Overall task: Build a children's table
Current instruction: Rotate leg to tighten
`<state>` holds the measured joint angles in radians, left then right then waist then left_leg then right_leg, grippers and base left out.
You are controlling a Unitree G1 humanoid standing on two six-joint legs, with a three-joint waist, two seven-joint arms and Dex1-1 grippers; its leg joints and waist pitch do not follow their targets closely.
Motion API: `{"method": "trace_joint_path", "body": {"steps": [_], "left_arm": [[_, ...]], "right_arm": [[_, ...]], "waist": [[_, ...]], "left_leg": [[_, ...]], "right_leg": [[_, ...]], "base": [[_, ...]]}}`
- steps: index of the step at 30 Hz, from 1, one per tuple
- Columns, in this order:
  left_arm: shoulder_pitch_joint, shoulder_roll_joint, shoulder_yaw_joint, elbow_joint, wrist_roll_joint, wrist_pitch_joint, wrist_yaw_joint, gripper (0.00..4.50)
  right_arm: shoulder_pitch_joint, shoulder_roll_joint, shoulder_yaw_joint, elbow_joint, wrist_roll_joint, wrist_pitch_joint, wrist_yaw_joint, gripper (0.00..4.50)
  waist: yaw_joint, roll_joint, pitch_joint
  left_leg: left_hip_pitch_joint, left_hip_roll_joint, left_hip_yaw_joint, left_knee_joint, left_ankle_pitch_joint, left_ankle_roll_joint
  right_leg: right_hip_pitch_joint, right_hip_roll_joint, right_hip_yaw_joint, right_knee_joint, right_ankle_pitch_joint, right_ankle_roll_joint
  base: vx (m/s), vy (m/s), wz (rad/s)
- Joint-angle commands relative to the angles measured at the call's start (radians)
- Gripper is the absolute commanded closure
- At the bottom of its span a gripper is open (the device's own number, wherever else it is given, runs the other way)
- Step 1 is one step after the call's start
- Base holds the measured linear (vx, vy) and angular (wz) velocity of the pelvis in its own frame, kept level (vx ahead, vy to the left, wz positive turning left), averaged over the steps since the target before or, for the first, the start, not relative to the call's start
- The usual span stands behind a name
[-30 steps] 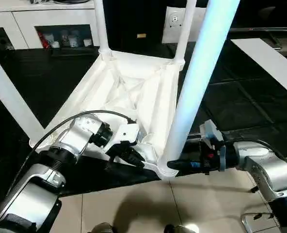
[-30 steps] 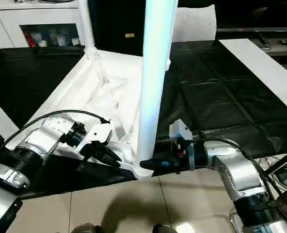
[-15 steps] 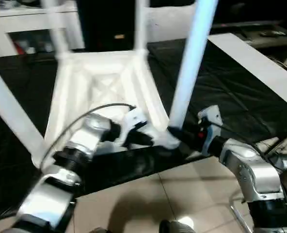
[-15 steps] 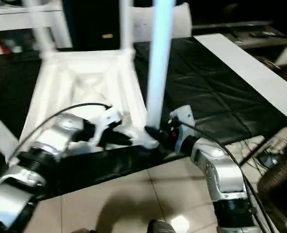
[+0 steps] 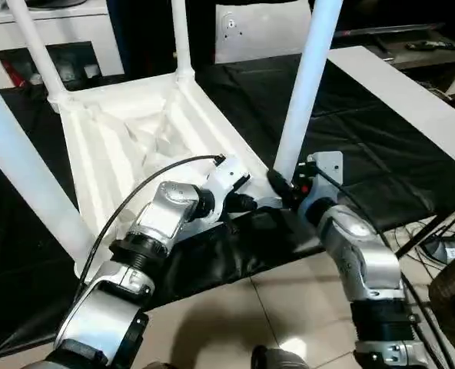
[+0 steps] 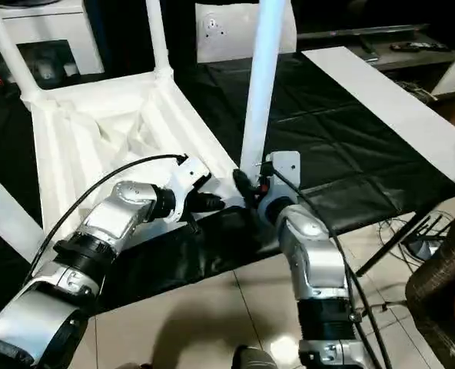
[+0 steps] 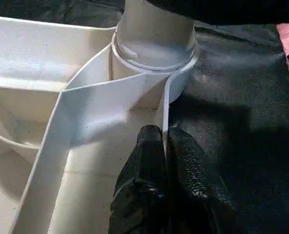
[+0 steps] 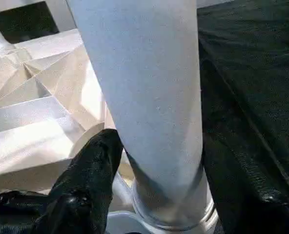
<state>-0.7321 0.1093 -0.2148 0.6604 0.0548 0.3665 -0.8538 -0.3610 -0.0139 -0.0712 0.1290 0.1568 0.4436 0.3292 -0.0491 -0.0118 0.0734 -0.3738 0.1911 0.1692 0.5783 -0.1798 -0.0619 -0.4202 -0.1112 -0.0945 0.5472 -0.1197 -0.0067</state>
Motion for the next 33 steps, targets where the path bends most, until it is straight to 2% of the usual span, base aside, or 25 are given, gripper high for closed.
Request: {"method": "trace_joint_path", "body": {"steps": [1, 2, 3, 4, 6, 7, 9, 11, 12, 13, 14, 17, 21, 23, 24, 26, 28, 33], "left_arm": [[0.011, -0.005, -0.012, -0.066, -0.053, -0.058, -0.076, 4.5], [0.013, 0.001, -0.014, -0.066, -0.053, -0.061, -0.083, 4.5], [0.019, 0.024, -0.022, -0.066, -0.055, -0.096, -0.13, 4.5], [0.019, 0.024, -0.022, -0.066, -0.055, -0.096, -0.13, 4.5], [0.028, 0.08, -0.039, -0.056, -0.051, -0.157, -0.219, 4.5], [0.03, 0.087, -0.041, -0.055, -0.053, -0.169, -0.234, 4.5], [0.04, 0.121, -0.054, -0.054, -0.061, -0.204, -0.314, 4.5], [0.044, 0.144, -0.069, -0.052, -0.054, -0.231, -0.355, 4.5], [0.047, 0.164, -0.082, -0.051, -0.048, -0.249, -0.39, 4.5], [0.048, 0.171, -0.086, -0.05, -0.047, -0.255, -0.405, 4.5], [0.051, 0.191, -0.096, -0.048, -0.052, -0.267, -0.46, 4.5], [0.049, 0.203, -0.104, -0.04, -0.055, -0.287, -0.501, 4.5], [0.042, 0.229, -0.138, -0.033, -0.057, -0.321, -0.6, 4.5], [0.037, 0.236, -0.153, -0.025, -0.052, -0.351, -0.639, 4.5], [0.035, 0.238, -0.166, -0.022, -0.052, -0.366, -0.673, 4.5], [0.033, 0.241, -0.178, -0.022, -0.053, -0.372, -0.703, 4.5], [0.031, 0.242, -0.185, -0.022, -0.052, -0.376, -0.718, 4.5], [0.02, 0.243, -0.199, -0.008, -0.04, -0.397, -0.744, 4.5]], "right_arm": [[0.025, -0.037, 0.1, -0.065, 0.063, -0.008, 0.17, 1.38], [0.029, -0.045, 0.1, -0.071, 0.067, -0.009, 0.181, 1.29], [0.046, -0.084, 0.1, -0.092, 0.077, -0.012, 0.23, 1.15], [0.046, -0.084, 0.1, -0.092, 0.077, -0.012, 0.23, 1.15], [0.069, -0.175, 0.09, -0.113, 0.1, -0.03, 0.344, 0.83], [0.07, -0.188, 0.088, -0.115, 0.103, -0.034, 0.359, 0.83], [0.071, -0.249, 0.084, -0.108, 0.11, -0.047, 0.439, 0.52], [0.07, -0.282, 0.087, -0.106, 0.114, -0.05, 0.485, 0.47], [0.068, -0.31, 0.092, -0.102, 0.121, -0.054, 0.525, 0.27], [0.067, -0.32, 0.094, -0.1, 0.122, -0.057, 0.538, 0.27], [0.064, -0.358, 0.111, -0.09, 0.125, -0.073, 0.605, 0.27], [0.061, -0.387, 0.126, -0.081, 0.131, -0.084, 0.663, 0.27], [0.05, -0.441, 0.144, -0.053, 0.163, -0.085, 0.789, 0.27], [0.041, -0.463, 0.154, -0.036, 0.172, -0.085, 0.845, 0.6], [0.033, -0.484, 0.168, -0.023, 0.179, -0.08, 0.894, 0.6], [0.027, -0.501, 0.185, -0.015, 0.183, -0.079, 0.928, 0.73], [0.024, -0.508, 0.194, -0.015, 0.188, -0.068, 0.947, 1.01], [0.017, -0.521, 0.212, -0.006, 0.187, -0.066, 0.991, 1.45]], "waist": [[0.012, -0.007, -0.07], [0.016, -0.007, -0.07], [0.022, -0.006, -0.072], [0.024, -0.006, -0.071], [0.031, -0.004, -0.072], [0.038, -0.002, -0.075], [0.044, -0.002, -0.075], [0.049, -0.002, -0.077], [0.052, -0.001, -0.077], [0.059, 0.003, -0.076], [0.061, 0.002, -0.075], [0.075, 0.003, -0.075], [0.085, -0.005, -0.076], [0.088, -0.005, -0.076], [0.09, -0.012, -0.076], [0.097, -0.006, -0.073], [0.102, -0.011, -0.074], [0.109, -0.012, -0.077]], "left_leg": [[-0.002, 0.021, 0.0, -0.068, -0.26, 0.075], [-0.002, 0.021, -0.001, -0.068, -0.254, 0.079], [-0.001, 0.023, 0.001, -0.066, -0.223, 0.095], [-0.001, 0.023, 0.002, -0.066, -0.218, 0.098], [-0.003, 0.022, 0.001, -0.065, -0.214, 0.099], [0.001, 0.025, 0.003, -0.062, -0.209, 0.104], [0.001, 0.026, 0.004, -0.061, -0.2, 0.103], [0.004, 0.027, 0.005, -0.06, -0.201, 0.099], [0.006, 0.029, 0.005, -0.06, -0.198, 0.098], [0.011, 0.031, 0.005, -0.061, -0.209, 0.095], [0.011, 0.032, 0.006, -0.062, -0.213, 0.092], [0.015, 0.034, 0.006, -0.063, -0.232, 0.078], [0.016, 0.036, 0.007, -0.063, -0.24, 0.07], [0.014, 0.035, 0.005, -0.062, -0.246, 0.073], [0.014, 0.036, 0.007, -0.062, -0.243, 0.071], [0.015, 0.038, 0.007, -0.063, -0.249, 0.068], [0.018, 0.039, 0.008, -0.063, -0.256, 0.061], [0.015, 0.04, 0.006, -0.063, -0.239, 0.056]], "right_leg": [[0.061, -0.031, 0.034, -0.062, -0.387, -0.179], [0.064, -0.032, 0.033, -0.062, -0.387, -0.176], [0.063, -0.03, 0.037, -0.058, -0.348, -0.181], [0.063, -0.03, 0.037, -0.057, -0.343, -0.183], [0.068, -0.028, 0.037, -0.055, -0.34, -0.185], [0.064, -0.031, 0.039, -0.052, -0.321, -0.194], [0.063, -0.029, 0.04, -0.045, -0.292, -0.214], [0.062, -0.029, 0.04, -0.044, -0.297, -0.217], [0.061, -0.029, 0.041, -0.043, -0.29, -0.221], [0.058, -0.029, 0.041, -0.043, -0.291, -0.224], [0.057, -0.028, 0.042, -0.042, -0.291, -0.225], [0.056, -0.028, 0.044, -0.039, -0.287, -0.23], [0.057, -0.032, 0.046, -0.037, -0.291, -0.233], [0.059, -0.034, 0.044, -0.037, -0.31, -0.232], [0.059, -0.034, 0.046, -0.039, -0.323, -0.223], [0.057, -0.036, 0.045, -0.041, -0.356, -0.217], [0.058, -0.036, 0.045, -0.043, -0.377, -0.21], [0.06, -0.037, 0.045, -0.037, -0.359, -0.211]], "base": [[0.0, 0.0, 0.0], [0.0, 0.0, 0.0], [0.0, 0.0, 0.0], [0.0, 0.0, 0.0], [0.0, 0.0, 0.0], [0.0, 0.0, 0.0], [0.0, 0.0, 0.0], [0.0, 0.0, 0.0], [0.0, 0.0, 0.0], [0.0, 0.0, 0.0], [0.0, 0.0, 0.0], [0.0, 0.0, 0.0], [0.0, 0.0, 0.0], [0.0, 0.0, 0.0], [0.0, 0.0, 0.0], [0.0, 0.0, 0.0], [0.0, 0.0, 0.0], [0.0, 0.0, 0.0]]}}
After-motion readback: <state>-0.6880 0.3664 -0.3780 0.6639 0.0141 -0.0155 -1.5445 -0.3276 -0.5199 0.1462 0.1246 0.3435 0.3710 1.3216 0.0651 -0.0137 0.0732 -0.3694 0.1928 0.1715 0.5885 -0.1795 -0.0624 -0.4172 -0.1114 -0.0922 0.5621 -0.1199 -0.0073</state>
